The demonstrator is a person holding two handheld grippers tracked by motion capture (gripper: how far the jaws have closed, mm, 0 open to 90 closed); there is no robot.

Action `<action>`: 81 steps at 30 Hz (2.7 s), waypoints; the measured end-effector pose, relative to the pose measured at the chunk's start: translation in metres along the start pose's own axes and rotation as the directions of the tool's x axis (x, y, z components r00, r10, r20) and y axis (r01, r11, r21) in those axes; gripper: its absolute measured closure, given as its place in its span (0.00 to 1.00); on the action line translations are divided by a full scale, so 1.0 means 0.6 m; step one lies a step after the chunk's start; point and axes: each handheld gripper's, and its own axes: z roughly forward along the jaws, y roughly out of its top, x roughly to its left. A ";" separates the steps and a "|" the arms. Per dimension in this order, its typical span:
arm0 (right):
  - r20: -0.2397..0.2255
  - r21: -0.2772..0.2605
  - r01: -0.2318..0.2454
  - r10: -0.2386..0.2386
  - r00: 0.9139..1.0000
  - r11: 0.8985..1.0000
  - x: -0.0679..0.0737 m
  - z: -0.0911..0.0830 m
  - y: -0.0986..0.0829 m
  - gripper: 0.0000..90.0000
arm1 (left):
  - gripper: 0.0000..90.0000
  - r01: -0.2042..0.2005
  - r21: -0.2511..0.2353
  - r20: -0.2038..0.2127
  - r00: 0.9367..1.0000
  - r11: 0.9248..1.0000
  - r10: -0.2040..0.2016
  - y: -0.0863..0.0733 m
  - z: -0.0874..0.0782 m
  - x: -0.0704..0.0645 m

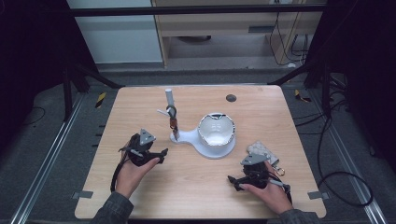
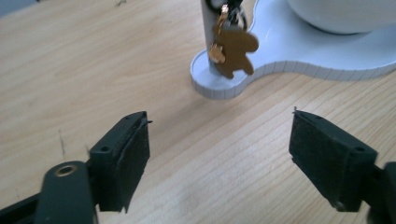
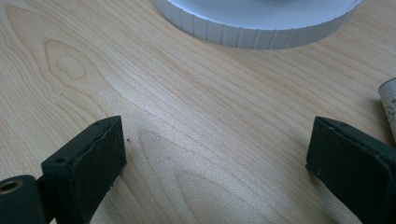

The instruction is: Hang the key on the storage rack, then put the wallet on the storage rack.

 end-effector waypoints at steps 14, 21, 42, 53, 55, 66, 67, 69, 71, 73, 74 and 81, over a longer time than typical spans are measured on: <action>0.044 0.004 0.053 -0.053 0.998 0.999 0.000 -0.029 0.014 0.10 | 0.17 0.107 0.006 0.013 0.994 0.994 -0.107 -0.072 0.012 0.034; 0.040 0.021 0.052 -0.053 0.998 0.998 -0.012 -0.046 0.016 0.09 | 0.16 0.111 0.012 0.023 0.993 0.994 -0.112 -0.079 0.013 0.038; 0.072 0.193 0.075 -0.090 0.993 0.978 -0.064 -0.095 0.040 0.09 | 0.09 0.102 0.075 0.013 0.995 0.992 -0.103 -0.098 0.025 0.042; 0.122 0.273 0.084 -0.121 0.985 0.958 -0.105 -0.121 0.046 0.08 | 0.05 0.091 0.096 0.017 0.995 0.991 -0.093 -0.105 0.037 0.042; 0.125 0.273 0.075 -0.113 0.986 0.959 -0.111 -0.125 0.048 0.09 | 0.04 0.093 0.089 0.017 0.995 0.992 -0.095 -0.106 0.037 0.042; 0.144 0.288 0.054 -0.099 0.985 0.956 -0.137 -0.139 0.056 0.10 | 0.01 0.091 0.062 0.011 0.996 0.994 -0.092 -0.113 0.038 0.043; 0.144 0.288 0.054 -0.099 0.985 0.956 -0.137 -0.139 0.056 0.10 | 0.01 0.091 0.062 0.011 0.996 0.994 -0.092 -0.113 0.038 0.043; 0.144 0.288 0.046 -0.091 0.985 0.956 -0.140 -0.139 0.056 0.10 | 0.01 0.092 0.062 0.011 0.996 0.994 -0.092 -0.113 0.038 0.043; 0.142 0.300 0.039 -0.085 0.986 0.953 -0.144 -0.136 0.053 0.11 | 0.01 0.092 0.062 0.011 0.996 0.994 -0.092 -0.113 0.038 0.043; 0.142 0.313 0.037 -0.085 0.986 0.949 -0.148 -0.134 0.051 0.11 | 0.01 0.093 0.062 0.009 0.996 0.994 -0.093 -0.113 0.038 0.042; 0.142 0.313 0.037 -0.085 0.986 0.949 -0.148 -0.134 0.051 0.11 | 0.01 0.093 0.062 0.009 0.996 0.994 -0.093 -0.113 0.038 0.042; 0.133 0.334 0.016 -0.064 0.989 0.942 -0.151 -0.127 0.048 0.13 | 0.01 0.096 0.062 0.009 0.995 0.993 -0.096 -0.113 0.038 0.041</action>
